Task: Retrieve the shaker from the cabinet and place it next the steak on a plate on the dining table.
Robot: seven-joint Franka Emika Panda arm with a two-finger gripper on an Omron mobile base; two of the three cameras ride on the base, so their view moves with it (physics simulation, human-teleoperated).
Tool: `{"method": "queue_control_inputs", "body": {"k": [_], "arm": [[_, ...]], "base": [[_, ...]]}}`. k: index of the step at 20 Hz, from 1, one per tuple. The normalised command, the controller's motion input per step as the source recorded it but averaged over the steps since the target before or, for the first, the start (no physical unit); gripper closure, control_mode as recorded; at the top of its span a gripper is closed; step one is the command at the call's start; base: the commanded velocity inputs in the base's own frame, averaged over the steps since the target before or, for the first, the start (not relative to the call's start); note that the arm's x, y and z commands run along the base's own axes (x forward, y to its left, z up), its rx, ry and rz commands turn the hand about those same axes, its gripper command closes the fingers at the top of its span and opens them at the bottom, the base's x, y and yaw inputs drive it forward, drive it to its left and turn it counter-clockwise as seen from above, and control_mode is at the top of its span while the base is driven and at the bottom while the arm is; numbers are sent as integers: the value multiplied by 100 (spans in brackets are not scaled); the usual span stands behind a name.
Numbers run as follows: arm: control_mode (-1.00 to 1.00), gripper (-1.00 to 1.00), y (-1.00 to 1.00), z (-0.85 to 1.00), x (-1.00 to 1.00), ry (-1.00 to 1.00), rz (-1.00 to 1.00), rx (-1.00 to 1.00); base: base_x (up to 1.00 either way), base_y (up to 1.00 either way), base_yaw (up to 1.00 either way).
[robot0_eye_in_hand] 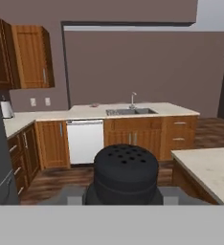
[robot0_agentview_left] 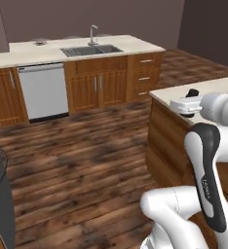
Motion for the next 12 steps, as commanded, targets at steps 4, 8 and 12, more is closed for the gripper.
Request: {"method": "queue_control_inputs", "body": {"k": [4,8,12], "arm": [[100,100,0,0,0,0,0,0],[100,100,0,0,0,0,0,0],[100,100,0,0,0,0,0,0]], "base": [[100,38,-5],[100,-22,2],[100,-52,10]]}}
